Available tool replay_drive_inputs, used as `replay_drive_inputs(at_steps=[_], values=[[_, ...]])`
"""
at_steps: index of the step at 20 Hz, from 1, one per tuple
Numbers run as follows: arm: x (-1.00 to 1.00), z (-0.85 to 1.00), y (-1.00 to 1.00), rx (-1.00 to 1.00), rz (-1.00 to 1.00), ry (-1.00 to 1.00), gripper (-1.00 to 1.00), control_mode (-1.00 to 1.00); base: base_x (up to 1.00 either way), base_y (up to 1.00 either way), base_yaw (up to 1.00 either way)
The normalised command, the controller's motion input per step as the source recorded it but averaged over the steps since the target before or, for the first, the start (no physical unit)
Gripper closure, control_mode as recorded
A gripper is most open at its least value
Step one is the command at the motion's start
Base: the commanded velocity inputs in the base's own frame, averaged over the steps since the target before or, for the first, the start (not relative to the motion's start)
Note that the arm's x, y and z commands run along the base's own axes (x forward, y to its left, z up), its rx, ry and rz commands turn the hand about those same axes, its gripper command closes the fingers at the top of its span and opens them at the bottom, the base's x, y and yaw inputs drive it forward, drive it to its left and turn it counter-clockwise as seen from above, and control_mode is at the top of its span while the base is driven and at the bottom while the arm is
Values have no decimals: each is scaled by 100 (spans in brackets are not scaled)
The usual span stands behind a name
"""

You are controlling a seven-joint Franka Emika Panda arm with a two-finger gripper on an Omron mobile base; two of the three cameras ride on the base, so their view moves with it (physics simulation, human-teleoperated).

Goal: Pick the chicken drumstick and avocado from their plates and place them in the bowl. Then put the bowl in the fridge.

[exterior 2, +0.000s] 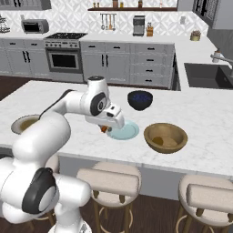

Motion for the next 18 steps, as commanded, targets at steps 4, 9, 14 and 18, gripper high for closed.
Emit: replay_drive_inputs(at_steps=[4, 9, 14, 18], values=[[0, 1, -100, -2, 2, 0, 100, -100, 0, 0, 0], [9, 0, -93, 0, 12, 0, 100, -100, 0, 0, 0], [22, 1, -81, 2, 18, 8, 100, -100, 0, 0, 0], [35, 0, -76, 0, 22, 9, 100, -100, 0, 0, 0]])
